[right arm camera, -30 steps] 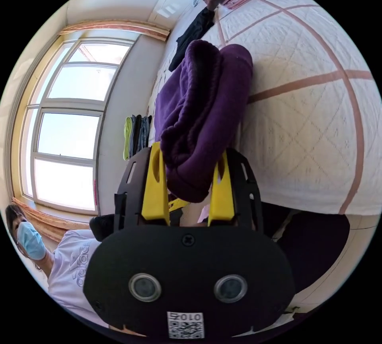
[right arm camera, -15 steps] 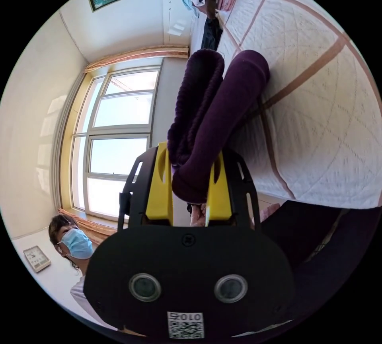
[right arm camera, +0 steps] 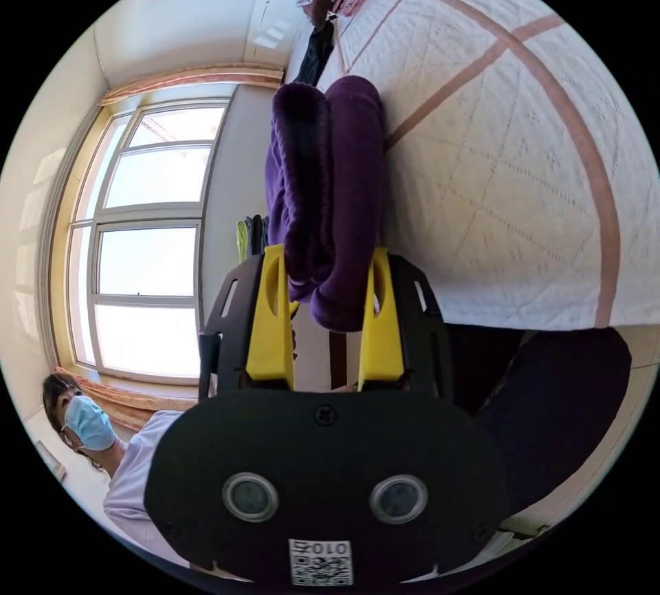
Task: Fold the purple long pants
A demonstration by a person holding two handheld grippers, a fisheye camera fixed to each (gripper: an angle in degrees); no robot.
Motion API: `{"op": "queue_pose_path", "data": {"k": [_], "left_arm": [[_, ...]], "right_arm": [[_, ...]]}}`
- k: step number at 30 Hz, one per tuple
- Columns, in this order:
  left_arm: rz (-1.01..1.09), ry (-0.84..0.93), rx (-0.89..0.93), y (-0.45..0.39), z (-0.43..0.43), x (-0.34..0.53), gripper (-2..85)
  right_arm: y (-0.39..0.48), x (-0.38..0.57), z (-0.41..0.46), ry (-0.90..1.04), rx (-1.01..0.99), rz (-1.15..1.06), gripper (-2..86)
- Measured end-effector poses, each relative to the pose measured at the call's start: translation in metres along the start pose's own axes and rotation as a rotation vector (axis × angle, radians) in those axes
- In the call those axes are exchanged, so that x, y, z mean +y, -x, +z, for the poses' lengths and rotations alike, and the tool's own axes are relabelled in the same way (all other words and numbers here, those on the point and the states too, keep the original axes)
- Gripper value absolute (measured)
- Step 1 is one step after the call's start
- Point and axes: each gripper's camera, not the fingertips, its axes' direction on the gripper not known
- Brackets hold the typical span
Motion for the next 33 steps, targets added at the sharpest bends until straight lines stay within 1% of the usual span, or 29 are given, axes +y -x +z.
{"op": "queue_pose_path", "data": {"k": [3,8,12,16,21,25,26,28,29,31,33], "left_arm": [[-0.002,0.023,0.028,0.001,0.010,-0.016,15.5],[0.054,0.026,-0.011,-0.018,0.006,-0.027,12.8],[0.104,-0.019,0.107,-0.035,-0.013,-0.028,11.2],[0.172,-0.034,0.140,-0.069,-0.032,-0.043,10.4],[0.392,-0.114,0.183,-0.152,-0.079,-0.075,10.5],[0.473,-0.137,0.195,-0.179,-0.093,-0.107,10.6],[0.472,-0.135,0.196,-0.181,-0.090,-0.126,10.6],[0.468,-0.136,0.190,-0.183,-0.081,-0.162,10.6],[0.479,-0.131,0.166,-0.187,-0.072,-0.193,10.5],[0.480,-0.131,0.145,-0.197,-0.059,-0.247,10.4],[0.533,-0.176,0.124,-0.223,-0.049,-0.317,10.3]], "right_arm": [[0.001,-0.004,0.011,0.024,0.013,-0.013,15.7],[0.008,-0.005,0.019,0.042,0.059,-0.047,13.7],[0.015,0.001,0.022,0.017,0.031,-0.075,13.0],[0.058,-0.004,0.019,0.019,0.033,-0.181,12.6],[0.118,-0.020,0.016,0.040,-0.033,-0.343,12.2],[0.150,-0.052,0.029,0.072,-0.070,-0.432,12.1],[0.152,-0.060,0.033,0.078,-0.071,-0.438,12.1],[0.154,-0.107,0.050,0.111,-0.076,-0.426,12.2],[0.155,-0.122,0.055,0.118,-0.079,-0.423,12.2],[0.168,-0.186,0.070,0.127,-0.074,-0.432,12.3],[0.188,-0.234,0.078,0.105,-0.075,-0.475,12.4]]}}
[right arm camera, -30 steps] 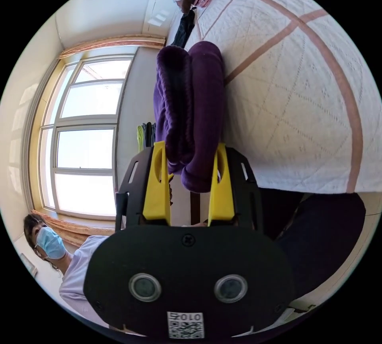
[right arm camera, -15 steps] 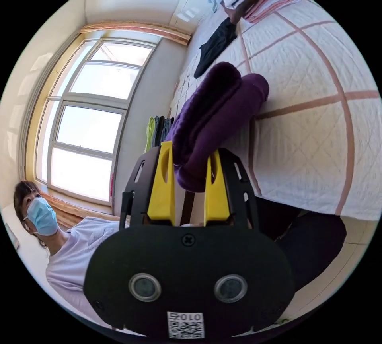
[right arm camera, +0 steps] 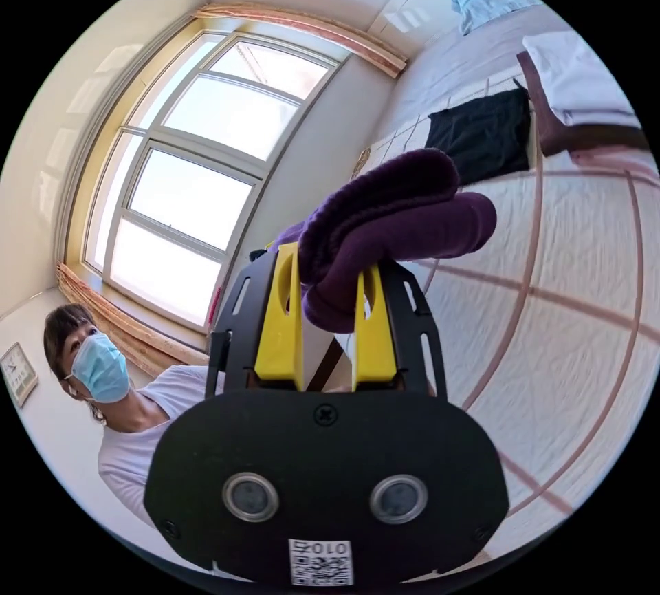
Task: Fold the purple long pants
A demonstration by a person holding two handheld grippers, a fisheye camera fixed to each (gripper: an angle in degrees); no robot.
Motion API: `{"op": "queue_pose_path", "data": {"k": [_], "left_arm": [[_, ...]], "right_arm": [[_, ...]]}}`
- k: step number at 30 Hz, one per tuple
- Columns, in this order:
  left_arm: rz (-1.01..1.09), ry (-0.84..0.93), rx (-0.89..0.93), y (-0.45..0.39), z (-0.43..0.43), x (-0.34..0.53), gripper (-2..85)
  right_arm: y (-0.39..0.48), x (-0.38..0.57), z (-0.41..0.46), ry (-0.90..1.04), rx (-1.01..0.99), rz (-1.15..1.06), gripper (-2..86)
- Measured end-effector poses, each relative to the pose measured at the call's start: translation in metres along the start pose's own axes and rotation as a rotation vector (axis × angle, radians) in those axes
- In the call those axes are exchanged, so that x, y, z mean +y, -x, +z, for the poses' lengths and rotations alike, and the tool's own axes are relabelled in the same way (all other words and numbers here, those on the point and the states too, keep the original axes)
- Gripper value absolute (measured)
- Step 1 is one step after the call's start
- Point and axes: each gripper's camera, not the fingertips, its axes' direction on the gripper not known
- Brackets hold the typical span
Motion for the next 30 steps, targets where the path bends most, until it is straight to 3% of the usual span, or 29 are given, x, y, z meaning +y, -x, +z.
{"op": "queue_pose_path", "data": {"k": [3,6,8,13,15,21,23,27,30], "left_arm": [[0.080,-0.058,0.014,0.020,0.025,-0.077,10.0],[-0.014,-0.044,-0.009,0.073,0.070,-0.121,9.4],[-0.108,0.005,-0.063,0.116,0.106,-0.131,9.0],[-0.488,0.208,-0.147,0.250,0.207,-0.090,8.3],[-0.544,0.234,-0.152,0.278,0.229,-0.068,8.2],[-0.411,0.190,-0.132,0.252,0.242,-0.089,8.4],[-0.382,0.260,-0.178,0.242,0.255,-0.098,8.6],[-0.443,0.300,-0.267,0.240,0.272,-0.084,9.2],[-0.375,0.244,-0.361,0.207,0.260,-0.074,9.0]], "right_arm": [[0.008,-0.080,-0.002,-0.077,0.026,-0.155,12.5],[-0.008,-0.147,0.005,-0.146,0.120,-0.237,12.8],[-0.048,-0.181,0.020,-0.151,0.156,-0.148,12.8],[-0.216,-0.211,0.096,0.039,0.378,0.327,12.9],[-0.226,-0.205,0.106,0.041,0.409,0.296,12.8],[-0.203,-0.216,0.115,0.038,0.385,0.223,12.8],[-0.198,-0.214,0.119,0.024,0.417,0.236,12.8],[-0.197,-0.200,0.140,0.028,0.478,0.263,13.2],[-0.153,-0.187,0.143,0.073,0.669,0.159,12.3]]}}
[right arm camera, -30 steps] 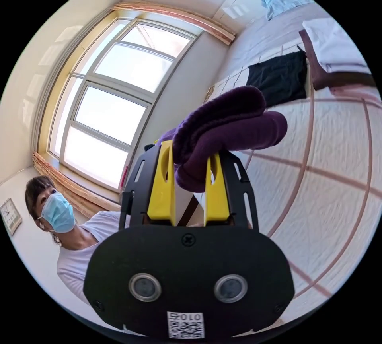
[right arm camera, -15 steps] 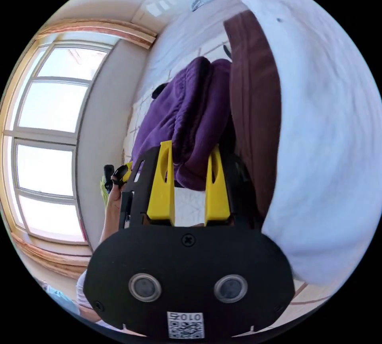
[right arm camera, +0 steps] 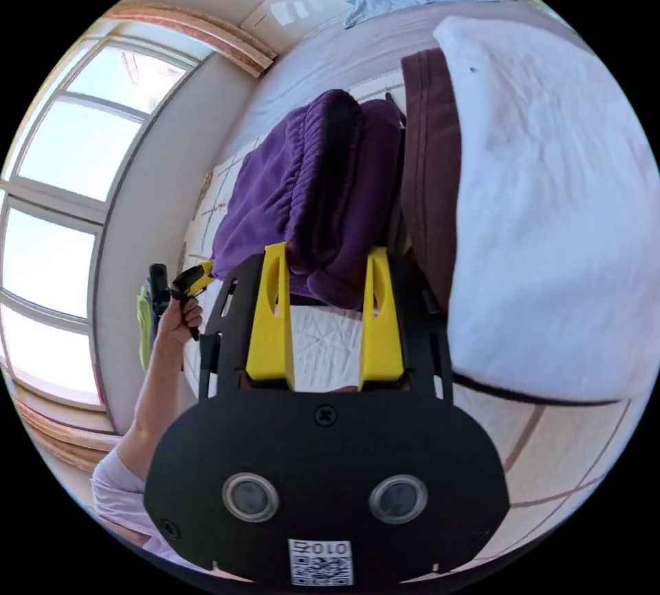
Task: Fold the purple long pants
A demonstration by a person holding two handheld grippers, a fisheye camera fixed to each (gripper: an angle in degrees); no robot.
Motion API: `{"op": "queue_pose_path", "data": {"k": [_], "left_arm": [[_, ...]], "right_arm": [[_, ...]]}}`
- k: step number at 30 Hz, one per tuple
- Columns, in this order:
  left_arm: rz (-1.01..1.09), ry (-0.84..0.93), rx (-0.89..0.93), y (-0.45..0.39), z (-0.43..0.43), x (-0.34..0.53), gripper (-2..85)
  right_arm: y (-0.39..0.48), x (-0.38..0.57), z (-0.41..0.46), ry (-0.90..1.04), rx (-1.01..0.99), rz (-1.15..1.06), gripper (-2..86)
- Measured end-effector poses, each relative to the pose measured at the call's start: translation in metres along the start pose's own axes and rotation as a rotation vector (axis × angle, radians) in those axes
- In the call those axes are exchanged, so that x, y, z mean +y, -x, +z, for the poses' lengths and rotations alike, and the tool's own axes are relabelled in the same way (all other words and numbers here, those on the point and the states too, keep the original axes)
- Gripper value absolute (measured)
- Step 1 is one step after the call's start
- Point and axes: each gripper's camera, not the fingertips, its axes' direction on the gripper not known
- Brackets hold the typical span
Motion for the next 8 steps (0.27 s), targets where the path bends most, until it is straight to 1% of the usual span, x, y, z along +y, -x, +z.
{"op": "queue_pose_path", "data": {"k": [1,2,3,4,5,6,7,8], "left_arm": [[0.035,-0.021,-0.026,-0.009,-0.007,0.008,8.9],[0.117,-0.074,-0.096,-0.032,-0.024,0.029,8.6],[0.224,-0.133,-0.157,-0.059,-0.043,0.058,8.1],[0.283,-0.158,-0.186,-0.072,-0.051,0.076,7.9],[0.384,-0.198,-0.256,-0.097,-0.067,0.114,7.6],[0.453,-0.230,-0.332,-0.115,-0.083,0.154,7.3],[0.475,-0.247,-0.369,-0.122,-0.091,0.175,7.2],[0.503,-0.297,-0.440,-0.132,-0.110,0.217,7.1]], "right_arm": [[0.015,0.019,-0.015,-0.030,0.101,-0.049,11.5],[0.022,0.032,-0.023,-0.049,0.150,-0.063,11.0],[0.037,0.063,-0.038,-0.085,0.235,-0.116,10.5],[0.050,0.100,-0.050,-0.120,0.300,-0.169,10.6],[0.056,0.120,-0.055,-0.137,0.319,-0.199,10.5],[0.066,0.163,-0.063,-0.156,0.342,-0.257,10.4],[0.073,0.206,-0.071,-0.182,0.358,-0.298,9.9],[0.075,0.229,-0.075,-0.197,0.368,-0.313,9.7]]}}
